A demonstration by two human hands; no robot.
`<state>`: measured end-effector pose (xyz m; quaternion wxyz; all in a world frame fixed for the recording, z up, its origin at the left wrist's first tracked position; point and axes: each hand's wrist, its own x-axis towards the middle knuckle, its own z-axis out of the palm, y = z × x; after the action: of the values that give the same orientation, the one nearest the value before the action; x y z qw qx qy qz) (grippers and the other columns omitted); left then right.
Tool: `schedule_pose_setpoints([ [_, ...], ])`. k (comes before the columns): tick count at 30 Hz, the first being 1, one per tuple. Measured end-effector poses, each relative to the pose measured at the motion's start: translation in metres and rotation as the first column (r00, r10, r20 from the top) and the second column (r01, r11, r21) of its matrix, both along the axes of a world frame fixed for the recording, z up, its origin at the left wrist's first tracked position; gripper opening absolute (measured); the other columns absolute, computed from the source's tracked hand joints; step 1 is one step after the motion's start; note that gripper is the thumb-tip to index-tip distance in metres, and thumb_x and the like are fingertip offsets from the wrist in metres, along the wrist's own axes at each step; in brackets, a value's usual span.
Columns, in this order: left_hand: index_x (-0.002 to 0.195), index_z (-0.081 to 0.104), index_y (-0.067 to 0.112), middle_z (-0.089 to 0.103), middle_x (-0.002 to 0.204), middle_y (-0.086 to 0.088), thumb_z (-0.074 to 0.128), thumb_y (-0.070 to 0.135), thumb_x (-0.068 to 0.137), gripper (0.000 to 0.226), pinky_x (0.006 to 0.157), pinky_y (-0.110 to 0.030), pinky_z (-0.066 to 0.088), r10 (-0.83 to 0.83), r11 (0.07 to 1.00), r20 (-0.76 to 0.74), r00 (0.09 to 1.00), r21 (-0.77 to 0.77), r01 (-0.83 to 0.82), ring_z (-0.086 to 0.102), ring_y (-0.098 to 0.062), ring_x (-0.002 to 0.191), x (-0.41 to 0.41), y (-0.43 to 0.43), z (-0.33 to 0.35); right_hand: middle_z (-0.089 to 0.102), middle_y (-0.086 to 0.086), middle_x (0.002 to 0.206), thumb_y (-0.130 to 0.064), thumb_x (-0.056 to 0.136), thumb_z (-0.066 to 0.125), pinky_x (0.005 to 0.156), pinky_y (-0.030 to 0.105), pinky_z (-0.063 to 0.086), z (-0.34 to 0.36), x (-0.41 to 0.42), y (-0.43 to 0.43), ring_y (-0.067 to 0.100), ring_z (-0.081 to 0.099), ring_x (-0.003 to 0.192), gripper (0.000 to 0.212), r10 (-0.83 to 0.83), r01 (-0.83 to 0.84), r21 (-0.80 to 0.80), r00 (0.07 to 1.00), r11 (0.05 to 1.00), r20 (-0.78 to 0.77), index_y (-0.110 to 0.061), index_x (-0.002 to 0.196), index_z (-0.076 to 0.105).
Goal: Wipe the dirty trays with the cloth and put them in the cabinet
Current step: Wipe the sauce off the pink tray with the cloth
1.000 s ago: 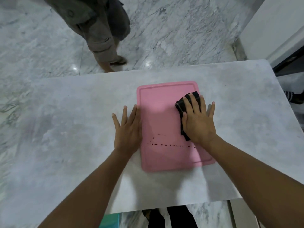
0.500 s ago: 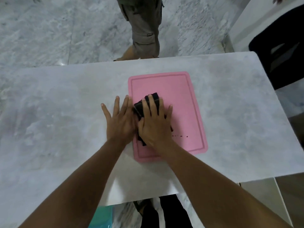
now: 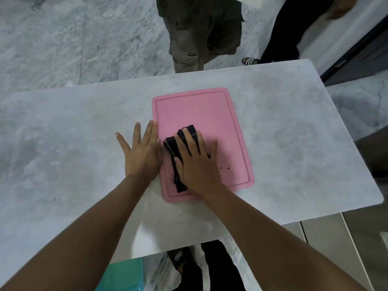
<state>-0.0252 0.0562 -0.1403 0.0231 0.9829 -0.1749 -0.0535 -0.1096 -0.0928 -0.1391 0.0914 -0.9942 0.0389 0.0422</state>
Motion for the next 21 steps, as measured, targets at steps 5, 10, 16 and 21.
schedule_pose_setpoints([
  [5,0.159,0.017,0.014,0.025,0.164,-0.001,0.016,0.031,0.108,0.053,0.110,-0.077,0.002,0.020,0.998,0.000,1.000,0.054,-0.020,0.011,-0.034,0.153,0.000,0.000,0.002,0.012,-0.001,0.170,-0.047,0.102,0.019,0.118,0.069,0.009,0.004,-0.030,-0.038,0.032,0.014,0.155,0.060,-0.048,0.044,-0.048,0.996,0.998,-0.075,-0.028,0.160,0.022],
  [10,0.159,0.015,0.015,0.022,0.165,0.001,0.015,0.029,0.108,0.053,0.109,-0.077,0.002,0.021,0.994,-0.007,1.000,0.104,-0.020,0.008,-0.033,0.153,0.000,-0.002,0.004,0.006,0.002,0.170,-0.046,0.105,0.020,0.120,0.068,0.009,0.006,-0.052,-0.090,0.033,0.006,0.156,0.060,-0.227,0.219,-0.092,0.970,0.971,-0.083,-0.026,0.162,0.013],
  [16,0.152,0.034,0.013,0.040,0.156,-0.003,0.033,0.016,0.098,0.054,0.113,-0.073,0.003,0.080,0.997,0.037,0.996,0.012,-0.081,0.025,-0.032,0.148,0.001,-0.014,0.008,0.007,0.007,0.169,-0.037,0.106,0.028,0.123,0.062,0.011,0.007,-0.051,-0.084,0.035,0.005,0.155,0.059,-0.328,0.329,0.018,0.943,0.944,-0.059,-0.024,0.161,0.012],
  [21,0.137,0.050,0.017,0.056,0.126,-0.009,0.041,0.028,0.098,0.041,0.095,-0.050,0.033,0.430,0.878,0.052,0.901,-0.255,-0.405,0.048,-0.032,0.113,0.013,-0.046,0.017,0.014,0.007,0.168,-0.037,0.105,0.031,0.122,0.061,0.016,0.009,-0.053,-0.084,0.036,0.014,0.154,0.059,-0.334,0.334,-0.010,0.942,0.943,-0.028,-0.022,0.160,0.020],
])
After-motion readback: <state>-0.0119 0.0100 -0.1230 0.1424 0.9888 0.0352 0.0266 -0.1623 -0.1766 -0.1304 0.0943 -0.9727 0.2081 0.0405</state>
